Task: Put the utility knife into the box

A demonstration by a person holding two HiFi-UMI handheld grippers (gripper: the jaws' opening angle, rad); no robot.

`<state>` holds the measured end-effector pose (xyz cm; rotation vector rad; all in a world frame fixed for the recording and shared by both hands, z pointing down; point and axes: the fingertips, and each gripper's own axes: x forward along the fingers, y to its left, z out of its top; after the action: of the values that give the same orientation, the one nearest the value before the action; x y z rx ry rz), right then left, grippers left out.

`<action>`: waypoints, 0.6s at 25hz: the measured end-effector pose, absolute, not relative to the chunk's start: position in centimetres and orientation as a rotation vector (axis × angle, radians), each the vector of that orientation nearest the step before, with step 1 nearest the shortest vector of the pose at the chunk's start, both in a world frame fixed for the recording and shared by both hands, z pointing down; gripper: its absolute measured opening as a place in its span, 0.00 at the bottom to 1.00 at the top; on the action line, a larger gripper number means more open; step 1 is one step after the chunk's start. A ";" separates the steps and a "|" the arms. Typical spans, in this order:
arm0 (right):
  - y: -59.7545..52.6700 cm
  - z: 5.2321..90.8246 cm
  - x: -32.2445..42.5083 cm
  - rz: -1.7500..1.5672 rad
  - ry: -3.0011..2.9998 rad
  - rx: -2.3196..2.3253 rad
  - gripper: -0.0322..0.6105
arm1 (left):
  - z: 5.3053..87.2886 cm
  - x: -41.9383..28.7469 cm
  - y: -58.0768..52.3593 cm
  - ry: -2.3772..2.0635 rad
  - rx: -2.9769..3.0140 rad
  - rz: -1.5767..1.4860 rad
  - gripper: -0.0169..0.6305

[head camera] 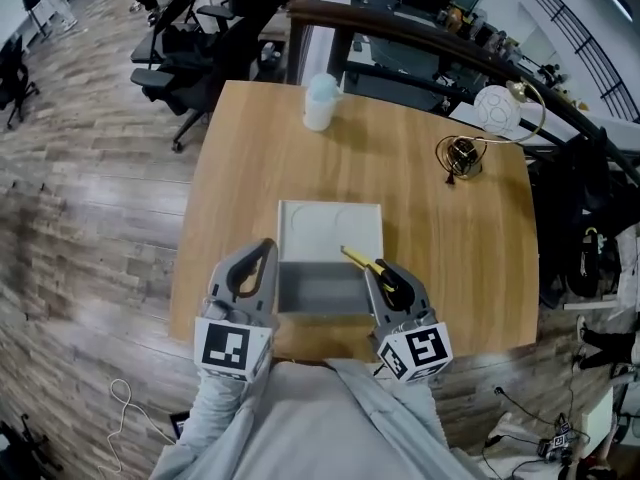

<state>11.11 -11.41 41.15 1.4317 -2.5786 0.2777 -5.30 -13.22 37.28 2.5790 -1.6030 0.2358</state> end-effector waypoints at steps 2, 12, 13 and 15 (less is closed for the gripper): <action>-11.1 41.5 10.5 0.288 -2.591 1.394 0.18 | 37.3 -5.4 -12.9 -1.605 2.568 0.236 0.06; -9.4 45.6 6.8 0.392 -2.628 1.166 0.18 | 38.5 -5.9 -11.6 -1.592 2.530 0.249 0.06; -9.3 46.1 6.4 0.401 -2.633 1.142 0.18 | 38.6 -5.9 -11.5 -1.590 2.527 0.248 0.06; -9.1 47.0 5.7 0.419 -2.638 1.100 0.18 | 38.9 -6.0 -11.3 -1.584 2.527 0.251 0.06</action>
<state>5.72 -9.10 47.02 1.0999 -2.6380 0.4193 -5.95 -11.30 38.86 2.5268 -1.5844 0.2512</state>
